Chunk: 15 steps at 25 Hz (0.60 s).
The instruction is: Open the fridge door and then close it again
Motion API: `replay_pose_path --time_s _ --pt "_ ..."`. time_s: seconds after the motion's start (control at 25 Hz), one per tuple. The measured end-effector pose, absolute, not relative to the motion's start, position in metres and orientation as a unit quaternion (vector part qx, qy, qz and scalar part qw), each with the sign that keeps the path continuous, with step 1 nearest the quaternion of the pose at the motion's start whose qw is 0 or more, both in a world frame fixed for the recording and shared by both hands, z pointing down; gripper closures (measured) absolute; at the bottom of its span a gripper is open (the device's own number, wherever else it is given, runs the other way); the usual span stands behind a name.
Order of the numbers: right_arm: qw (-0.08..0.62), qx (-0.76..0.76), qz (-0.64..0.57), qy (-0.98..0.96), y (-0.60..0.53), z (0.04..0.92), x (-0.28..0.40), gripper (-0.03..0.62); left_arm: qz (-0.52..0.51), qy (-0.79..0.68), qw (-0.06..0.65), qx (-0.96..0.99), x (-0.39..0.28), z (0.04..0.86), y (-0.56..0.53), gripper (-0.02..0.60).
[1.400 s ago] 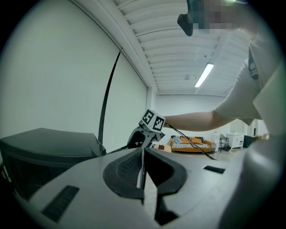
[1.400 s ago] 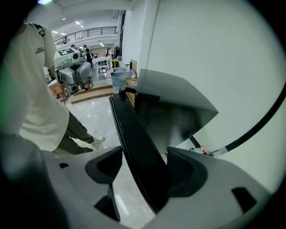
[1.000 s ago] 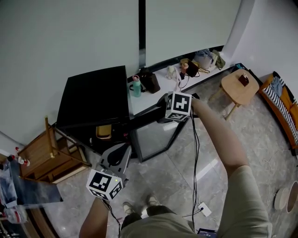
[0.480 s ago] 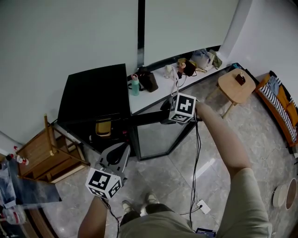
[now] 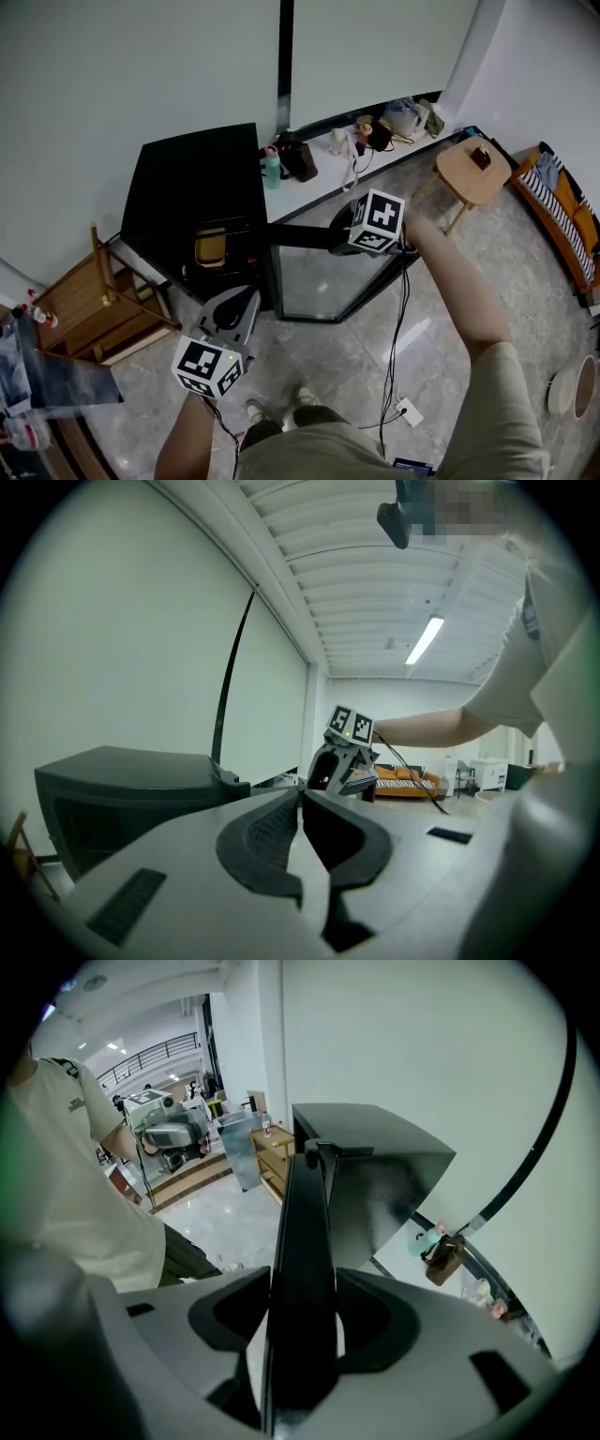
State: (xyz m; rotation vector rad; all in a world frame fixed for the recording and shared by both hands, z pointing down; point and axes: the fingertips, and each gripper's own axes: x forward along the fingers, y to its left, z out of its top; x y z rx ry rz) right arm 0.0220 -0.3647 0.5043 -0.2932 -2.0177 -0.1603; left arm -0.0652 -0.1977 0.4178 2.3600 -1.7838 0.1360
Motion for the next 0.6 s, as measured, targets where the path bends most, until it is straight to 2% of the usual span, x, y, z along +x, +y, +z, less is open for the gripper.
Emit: replay_pose_path --time_s 0.28,0.6 --pt "0.499 -0.119 -0.028 -0.858 -0.328 0.500 0.030 0.384 0.048 -0.604 0.088 0.791 -0.066 0.416 -0.171 0.565" --pt "0.435 -0.097 0.042 -0.894 -0.289 0.496 0.028 0.382 0.049 -0.614 0.089 0.783 -0.074 0.415 -0.133 0.565"
